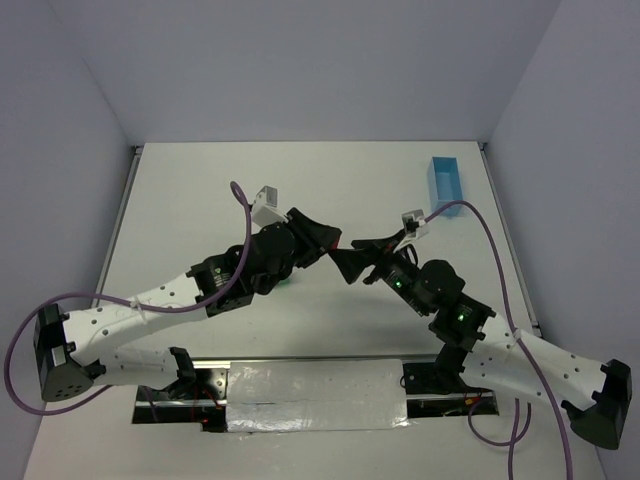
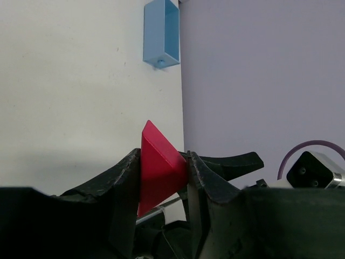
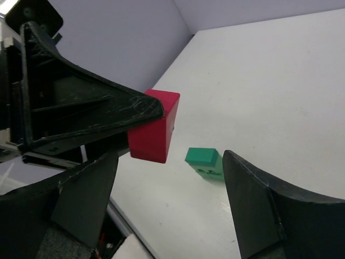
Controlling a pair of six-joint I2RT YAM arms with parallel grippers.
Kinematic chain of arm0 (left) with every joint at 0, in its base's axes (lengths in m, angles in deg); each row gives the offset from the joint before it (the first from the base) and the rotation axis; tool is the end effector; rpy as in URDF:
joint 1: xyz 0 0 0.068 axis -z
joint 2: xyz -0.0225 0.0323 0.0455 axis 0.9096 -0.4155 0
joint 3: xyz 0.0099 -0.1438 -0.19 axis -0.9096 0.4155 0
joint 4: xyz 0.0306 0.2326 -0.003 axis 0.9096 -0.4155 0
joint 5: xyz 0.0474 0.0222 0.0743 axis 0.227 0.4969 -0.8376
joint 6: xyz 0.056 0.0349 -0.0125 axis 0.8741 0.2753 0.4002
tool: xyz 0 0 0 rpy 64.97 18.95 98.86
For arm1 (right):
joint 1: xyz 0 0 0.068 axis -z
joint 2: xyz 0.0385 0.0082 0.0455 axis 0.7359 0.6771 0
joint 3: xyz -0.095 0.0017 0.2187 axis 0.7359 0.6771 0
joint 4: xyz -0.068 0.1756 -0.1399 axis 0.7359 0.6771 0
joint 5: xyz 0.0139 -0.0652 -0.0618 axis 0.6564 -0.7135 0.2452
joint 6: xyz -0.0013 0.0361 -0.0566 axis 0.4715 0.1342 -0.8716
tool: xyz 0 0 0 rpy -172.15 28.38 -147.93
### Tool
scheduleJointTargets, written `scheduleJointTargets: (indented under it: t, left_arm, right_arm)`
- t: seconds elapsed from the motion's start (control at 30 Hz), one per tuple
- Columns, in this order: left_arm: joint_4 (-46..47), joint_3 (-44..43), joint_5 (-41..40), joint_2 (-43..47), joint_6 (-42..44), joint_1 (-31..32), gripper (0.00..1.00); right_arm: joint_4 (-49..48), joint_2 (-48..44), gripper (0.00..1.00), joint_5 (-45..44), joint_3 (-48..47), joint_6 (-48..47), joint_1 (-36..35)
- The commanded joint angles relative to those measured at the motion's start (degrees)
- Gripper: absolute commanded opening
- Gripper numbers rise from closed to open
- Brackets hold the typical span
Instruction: Build the wood block tower
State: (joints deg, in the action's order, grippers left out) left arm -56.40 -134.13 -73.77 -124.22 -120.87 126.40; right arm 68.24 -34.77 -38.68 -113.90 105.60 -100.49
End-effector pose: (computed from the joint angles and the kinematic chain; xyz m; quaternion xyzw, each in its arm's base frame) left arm 0.1563 -0.2247 0.3329 -0.2598 0.7292 -0.4777 0.4154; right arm 0.1232 0.1447 0.2943 -0.0468 0.6771 0.4358 0.5911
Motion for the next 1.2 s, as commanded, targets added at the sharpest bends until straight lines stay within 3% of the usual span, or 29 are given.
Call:
scheduleJointTargets:
  t: [0.0, 0.5, 0.6, 0.63, 0.73, 0.83, 0.9, 1.0, 1.03, 1.13, 1.17]
  left_arm:
    - [3.4, -1.46, -1.56, 0.6, -2.39, 0.31, 0.0]
    - [5.51, -0.58, 0.46, -0.28, -3.0, 0.4, 0.0]
    - [6.48, -0.4, 1.6, -0.28, -3.18, 0.4, 0.0]
    - [6.48, -0.49, 2.13, -0.28, -3.01, 0.4, 0.0]
    - [6.48, -0.49, 3.01, -0.02, -2.92, 0.4, 0.0]
    - [6.48, 0.47, 3.27, 0.77, -2.74, 0.4, 0.09]
    - [6.57, 1.09, 3.1, 1.39, -2.22, 0.4, 0.2]
    - [8.22, 1.88, 3.01, 2.35, -0.03, 0.4, 0.42]
    - [8.24, 1.8, 3.19, 2.79, 0.68, 0.4, 0.62]
    - [7.19, -0.74, 3.98, 2.18, 7.26, 0.4, 0.97]
    - [5.53, -1.45, 4.76, 1.92, 8.76, 0.4, 1.0]
  right_arm:
    - [-4.09, 1.79, 0.84, -6.27, -2.92, -3.73, -1.65]
    - [-10.78, 6.45, 0.73, -7.5, -4.32, -4.79, -5.43]
    - [-11.22, 8.55, 0.59, -8.56, -5.38, -6.1, -6.22]
    - [-11.31, 9.0, 0.49, -9.6, -5.64, -6.45, -6.4]
    - [-13.32, 10.14, 0.33, -10.32, -5.47, -8.04, -6.84]
    - [-15.26, 10.85, 0.12, -11.11, -5.29, -10.14, -7.28]
    - [-15.53, 10.94, 0.0, -10.5, -5.38, -11.72, -7.37]
    - [-16.58, 10.33, 0.0, -7.08, -4.59, -14.88, -7.37]
    - [-16.49, 9.89, 0.0, -6.28, -4.41, -15.77, -7.37]
    - [-15.62, 8.48, 0.0, -3.56, -3.45, -18.05, -7.28]
    - [-15.44, 7.95, 0.0, -3.29, -3.18, -18.23, -7.19]
